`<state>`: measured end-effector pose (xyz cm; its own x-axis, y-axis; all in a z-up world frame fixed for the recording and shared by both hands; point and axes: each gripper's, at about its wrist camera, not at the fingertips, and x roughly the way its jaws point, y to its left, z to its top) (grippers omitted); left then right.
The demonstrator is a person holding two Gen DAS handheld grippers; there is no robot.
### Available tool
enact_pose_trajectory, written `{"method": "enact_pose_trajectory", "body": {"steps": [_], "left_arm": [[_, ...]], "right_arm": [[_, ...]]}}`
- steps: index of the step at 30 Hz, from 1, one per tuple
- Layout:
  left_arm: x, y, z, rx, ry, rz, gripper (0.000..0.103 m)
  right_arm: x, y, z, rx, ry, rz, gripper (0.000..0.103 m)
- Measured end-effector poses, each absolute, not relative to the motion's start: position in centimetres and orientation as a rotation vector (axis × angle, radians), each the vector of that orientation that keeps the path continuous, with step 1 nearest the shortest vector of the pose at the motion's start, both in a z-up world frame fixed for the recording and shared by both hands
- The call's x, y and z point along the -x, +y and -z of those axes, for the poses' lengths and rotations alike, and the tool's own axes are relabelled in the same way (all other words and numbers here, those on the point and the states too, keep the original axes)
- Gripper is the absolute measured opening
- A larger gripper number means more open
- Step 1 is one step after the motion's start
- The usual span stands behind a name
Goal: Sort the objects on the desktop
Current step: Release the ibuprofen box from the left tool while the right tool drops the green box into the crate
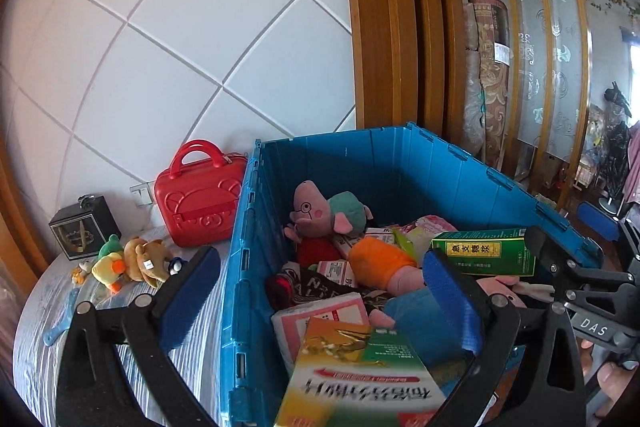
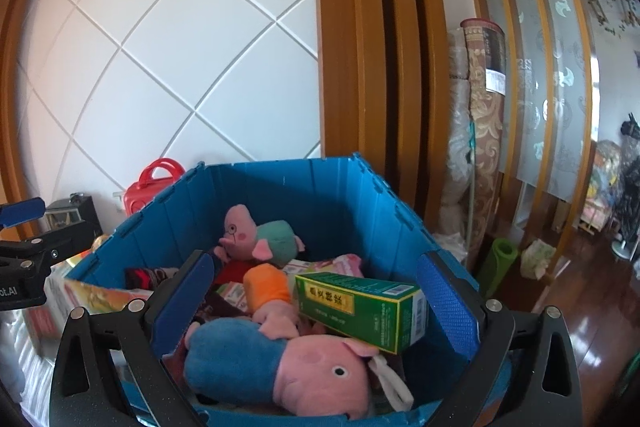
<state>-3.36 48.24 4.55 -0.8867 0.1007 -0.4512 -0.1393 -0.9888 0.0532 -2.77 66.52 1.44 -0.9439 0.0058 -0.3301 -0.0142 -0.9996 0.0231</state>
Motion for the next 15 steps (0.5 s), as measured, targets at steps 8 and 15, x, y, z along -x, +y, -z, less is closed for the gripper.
{"method": "enact_pose_trajectory", "body": {"steps": [8, 15], "left_arm": [[1.8, 46.0, -2.9, 0.753, 0.092, -2.943, 0.103], [0.5, 40.4, -2.4, 0.79, 0.03, -3.025, 0.103]], "right_arm": [[2.2, 65.8, -0.8, 0.555, 0.042, -3.111, 0.103], [0.1, 62.2, -1.0, 0.588, 0.005, -3.281, 0.103]]}}
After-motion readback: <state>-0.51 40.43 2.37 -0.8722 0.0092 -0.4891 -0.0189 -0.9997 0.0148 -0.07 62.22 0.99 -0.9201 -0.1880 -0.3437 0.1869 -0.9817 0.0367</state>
